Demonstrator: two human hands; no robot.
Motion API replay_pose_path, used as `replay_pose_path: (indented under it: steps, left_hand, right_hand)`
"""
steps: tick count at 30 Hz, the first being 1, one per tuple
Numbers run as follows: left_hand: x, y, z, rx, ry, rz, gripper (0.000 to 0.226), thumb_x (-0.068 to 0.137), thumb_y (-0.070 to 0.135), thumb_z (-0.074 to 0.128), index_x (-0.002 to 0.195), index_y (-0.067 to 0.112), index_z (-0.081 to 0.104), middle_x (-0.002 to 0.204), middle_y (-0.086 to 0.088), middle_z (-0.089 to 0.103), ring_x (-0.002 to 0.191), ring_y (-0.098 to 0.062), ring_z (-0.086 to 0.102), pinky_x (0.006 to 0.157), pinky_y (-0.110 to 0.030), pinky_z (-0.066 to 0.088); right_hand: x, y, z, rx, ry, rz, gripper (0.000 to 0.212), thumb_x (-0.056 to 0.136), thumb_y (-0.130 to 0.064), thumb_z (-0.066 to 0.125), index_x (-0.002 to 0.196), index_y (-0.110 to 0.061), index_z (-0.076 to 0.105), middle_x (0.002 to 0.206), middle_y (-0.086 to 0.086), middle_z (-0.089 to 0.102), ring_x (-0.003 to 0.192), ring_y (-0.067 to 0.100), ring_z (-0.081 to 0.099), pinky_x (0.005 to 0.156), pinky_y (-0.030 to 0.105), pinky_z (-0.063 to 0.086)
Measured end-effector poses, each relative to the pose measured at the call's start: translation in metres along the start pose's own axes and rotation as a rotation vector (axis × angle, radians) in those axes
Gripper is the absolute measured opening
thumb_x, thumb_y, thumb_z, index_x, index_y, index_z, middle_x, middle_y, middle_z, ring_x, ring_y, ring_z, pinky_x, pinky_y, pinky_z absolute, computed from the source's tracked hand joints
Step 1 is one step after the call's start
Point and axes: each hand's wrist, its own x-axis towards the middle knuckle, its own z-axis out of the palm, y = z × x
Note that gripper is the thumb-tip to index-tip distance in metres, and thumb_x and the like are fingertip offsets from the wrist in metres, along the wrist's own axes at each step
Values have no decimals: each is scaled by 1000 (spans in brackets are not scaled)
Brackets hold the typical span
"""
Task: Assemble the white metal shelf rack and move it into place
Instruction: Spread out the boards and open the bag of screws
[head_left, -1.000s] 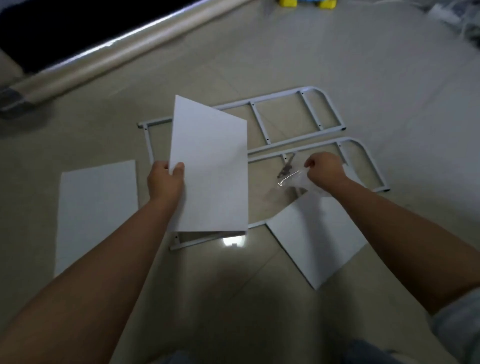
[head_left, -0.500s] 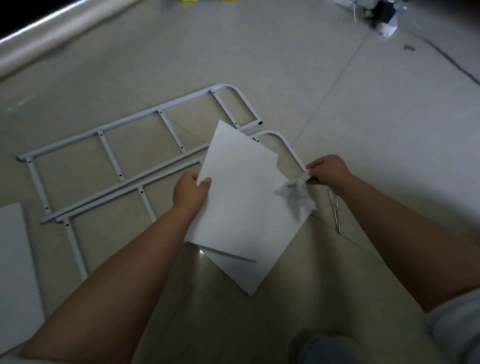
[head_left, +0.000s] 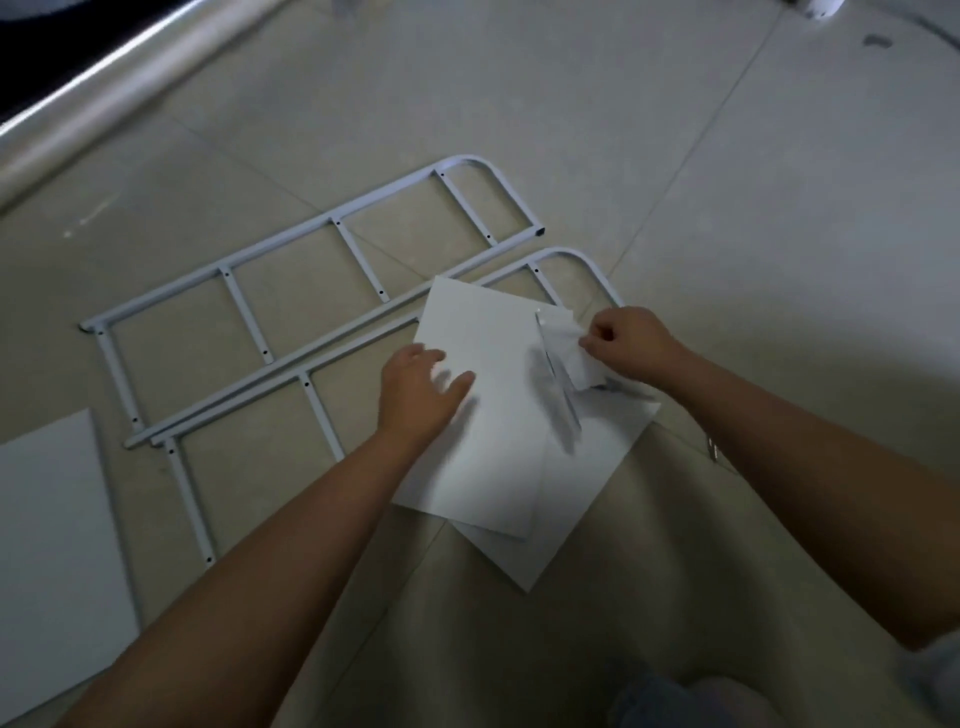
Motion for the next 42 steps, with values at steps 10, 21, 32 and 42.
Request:
replay_pose_path:
  steps: [10,21,32,42]
  left_hand:
    - [-9,26,-12,-632,-252,-141,18,91,8,54,77,8,65,63,4,65,54,-5,62,57,-20,48]
    - [-2,11,-40,-608,-359,-209,20,80,4,68,62,10,62,48,5,58,53,-9,49,45,-11,44]
    - [0,22,-50,-323,-262,16,36,72,17,78,52,12,49,54,1,51,48,-6,43,51,-20,36]
    - [18,0,-48,-363,240,-85,25,79,-2,49,57,8,42,56,-12,36,56,-18,38,53,-25,28]
  right_hand:
    - [-6,-30,6,346,-161,88,32,87,-4,55,55,-4,49,55,7,55,44,10,52,40,9,42]
    - [-6,-46,23,490,-211,97,25,88,-13,60,65,-7,52,69,8,57,63,17,58,65,27,54]
    - [-12,-91,4,767,-218,76,21,85,-19,64,70,-4,62,53,2,60,52,13,58,55,21,54]
    - [-18,-85,11,623,-209,219,40,83,3,58,47,-6,43,47,7,53,59,22,62,64,26,54]
